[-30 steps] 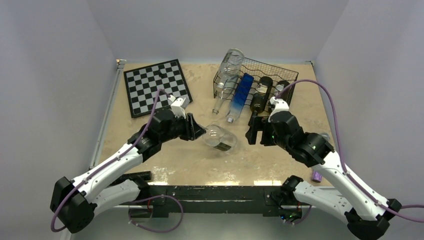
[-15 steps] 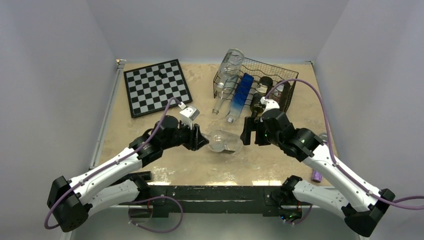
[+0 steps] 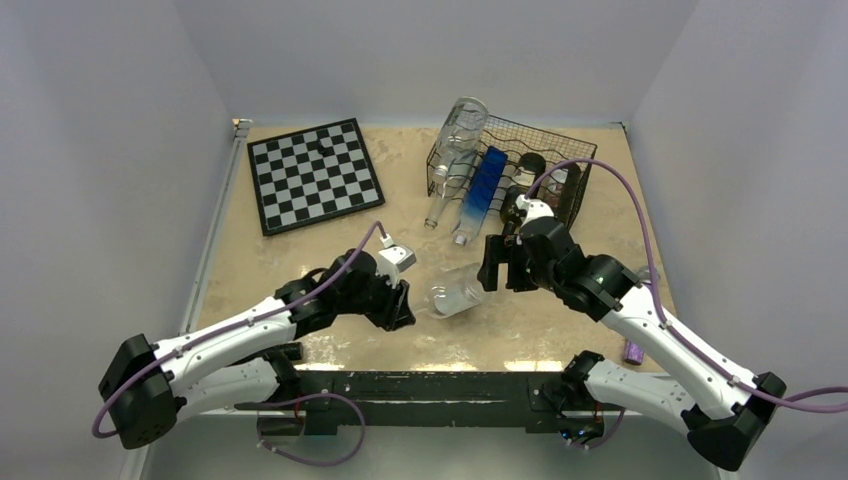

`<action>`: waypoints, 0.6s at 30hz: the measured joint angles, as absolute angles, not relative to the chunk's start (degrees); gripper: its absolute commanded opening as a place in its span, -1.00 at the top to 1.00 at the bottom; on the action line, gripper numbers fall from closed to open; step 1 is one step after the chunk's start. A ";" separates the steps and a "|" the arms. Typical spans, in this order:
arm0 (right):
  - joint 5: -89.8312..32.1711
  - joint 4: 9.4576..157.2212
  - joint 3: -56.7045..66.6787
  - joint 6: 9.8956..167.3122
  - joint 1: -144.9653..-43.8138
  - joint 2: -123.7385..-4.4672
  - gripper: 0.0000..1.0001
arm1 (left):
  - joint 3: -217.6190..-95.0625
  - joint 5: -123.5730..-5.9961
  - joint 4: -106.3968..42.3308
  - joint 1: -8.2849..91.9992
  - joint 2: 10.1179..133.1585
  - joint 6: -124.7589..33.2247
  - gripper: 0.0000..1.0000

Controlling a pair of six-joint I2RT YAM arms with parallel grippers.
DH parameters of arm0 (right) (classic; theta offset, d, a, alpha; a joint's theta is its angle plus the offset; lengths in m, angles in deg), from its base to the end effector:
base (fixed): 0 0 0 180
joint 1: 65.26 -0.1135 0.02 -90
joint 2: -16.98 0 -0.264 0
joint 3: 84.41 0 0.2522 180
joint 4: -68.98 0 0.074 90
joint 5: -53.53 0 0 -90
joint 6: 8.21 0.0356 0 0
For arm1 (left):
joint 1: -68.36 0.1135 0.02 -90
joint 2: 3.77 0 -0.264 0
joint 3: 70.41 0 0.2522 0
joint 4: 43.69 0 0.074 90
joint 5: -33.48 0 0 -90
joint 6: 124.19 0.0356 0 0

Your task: Put the wine bottle on the wine rack

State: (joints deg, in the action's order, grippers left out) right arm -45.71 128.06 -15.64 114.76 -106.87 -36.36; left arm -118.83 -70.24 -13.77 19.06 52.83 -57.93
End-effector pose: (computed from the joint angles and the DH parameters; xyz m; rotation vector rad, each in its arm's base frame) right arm 0.1417 0.1182 0.3170 -0.0966 2.3651 0.4615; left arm 0.1304 -0.1645 0.2310 0.6644 2.2973 -0.9222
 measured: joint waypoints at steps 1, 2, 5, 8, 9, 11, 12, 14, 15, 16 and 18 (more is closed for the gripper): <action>-45.71 128.06 -15.64 114.76 -106.87 -36.36 -0.94 | -118.76 -70.24 -13.63 18.71 53.64 -57.52 1.00; -45.71 128.06 -15.64 114.76 -106.87 -36.32 -0.94 | -118.76 -70.22 -13.44 18.34 54.56 -57.30 1.00; -45.71 128.09 -15.67 114.76 -106.87 -36.15 -0.94 | -118.80 -69.54 -12.65 17.03 57.29 -56.89 1.00; -45.73 128.09 -16.02 114.78 -106.87 -35.75 -0.94 | -119.00 -68.25 -11.97 15.65 59.58 -56.84 1.00; -45.73 128.13 -16.12 114.80 -106.87 -35.56 -0.94 | -119.18 -67.57 -11.89 15.17 60.35 -56.82 1.00; -45.73 128.13 -16.47 114.80 -106.87 -35.01 -0.94 | -119.53 -65.85 -12.26 14.23 61.92 -56.56 1.00; -45.75 128.13 -16.56 114.80 -106.87 -34.81 -0.94 | -119.55 -65.17 -12.65 13.94 62.56 -56.38 1.00; -45.75 128.17 -16.76 114.80 -106.87 -34.44 -0.94 | -119.57 -63.38 -13.77 13.33 64.20 -55.75 1.00; -45.75 128.20 -16.78 114.80 -106.87 -34.37 -0.94 | -119.59 -62.26 -14.47 12.92 65.25 -55.49 1.00; -45.77 128.20 -16.78 114.80 -106.87 -34.24 -0.94 | -119.59 -61.17 -15.21 12.50 66.38 -55.18 1.00; -45.84 128.24 -16.78 114.80 -106.87 -34.05 -0.95 | -119.61 -59.03 -16.28 11.71 68.66 -54.37 1.00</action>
State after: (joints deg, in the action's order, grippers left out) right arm -45.84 128.24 -16.78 114.80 -106.87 -34.05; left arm -119.61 -59.03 -16.28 11.71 68.66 -54.37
